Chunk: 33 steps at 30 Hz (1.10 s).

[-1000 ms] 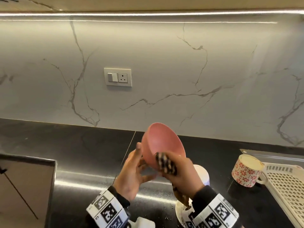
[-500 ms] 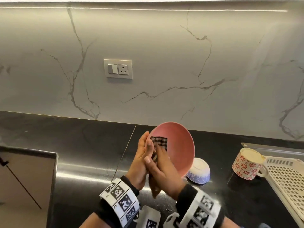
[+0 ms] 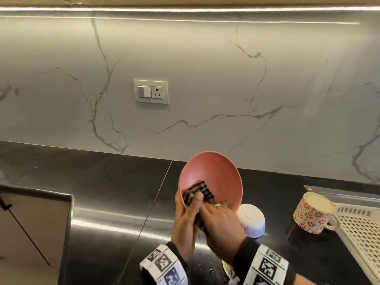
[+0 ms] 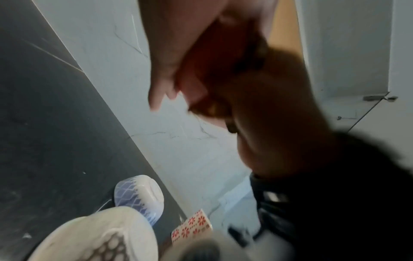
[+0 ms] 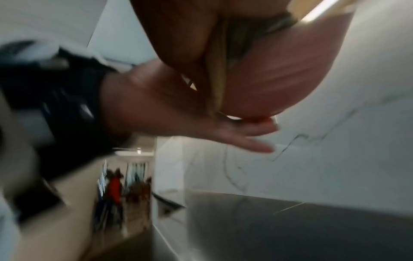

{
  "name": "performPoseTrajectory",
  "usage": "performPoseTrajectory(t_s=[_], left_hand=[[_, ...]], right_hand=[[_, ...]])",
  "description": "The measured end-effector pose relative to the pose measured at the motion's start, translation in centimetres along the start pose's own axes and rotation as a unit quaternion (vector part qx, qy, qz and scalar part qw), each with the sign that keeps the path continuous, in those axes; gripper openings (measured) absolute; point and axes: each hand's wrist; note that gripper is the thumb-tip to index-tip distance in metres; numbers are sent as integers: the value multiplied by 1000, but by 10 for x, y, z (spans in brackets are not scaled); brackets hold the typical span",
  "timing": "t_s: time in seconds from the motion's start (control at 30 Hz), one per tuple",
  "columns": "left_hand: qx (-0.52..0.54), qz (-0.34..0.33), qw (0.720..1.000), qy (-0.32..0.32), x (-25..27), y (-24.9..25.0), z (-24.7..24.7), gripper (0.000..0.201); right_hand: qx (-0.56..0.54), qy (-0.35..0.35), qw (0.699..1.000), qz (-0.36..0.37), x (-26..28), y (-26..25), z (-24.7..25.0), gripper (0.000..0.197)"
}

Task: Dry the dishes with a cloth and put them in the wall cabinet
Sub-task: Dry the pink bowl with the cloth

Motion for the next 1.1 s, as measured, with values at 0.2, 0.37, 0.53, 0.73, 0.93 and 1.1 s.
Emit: performPoseTrajectory(t_s=[0.2, 0.37, 0.53, 0.73, 0.93, 1.1], left_hand=[[-196, -31, 980, -5, -13, 38, 23, 86], [-264, 41, 958, -101, -20, 64, 24, 98], [-98, 10, 995, -16, -1, 9, 4, 67], [-230, 31, 972, -47, -16, 55, 30, 58], [-151, -12, 988, 0, 1, 19, 13, 68], [-146, -57, 988, -1, -6, 30, 17, 41]], right_hand=[[50, -37, 993, 98, 23, 11, -15, 50], [61, -9, 992, 108, 19, 24, 0, 35], [-149, 52, 980, -123, -1, -14, -5, 37], [24, -75, 994, 74, 34, -1, -20, 47], [-140, -41, 989, -25, 23, 0, -23, 50], [-271, -141, 952, -20, 27, 1, -11, 65]])
Point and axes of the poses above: each hand's wrist, its own x-axis away from the middle knuckle, its own z-axis out of the back of the hand, y = z × x, and after that the axes turned 2 degrees about -y, right-handed
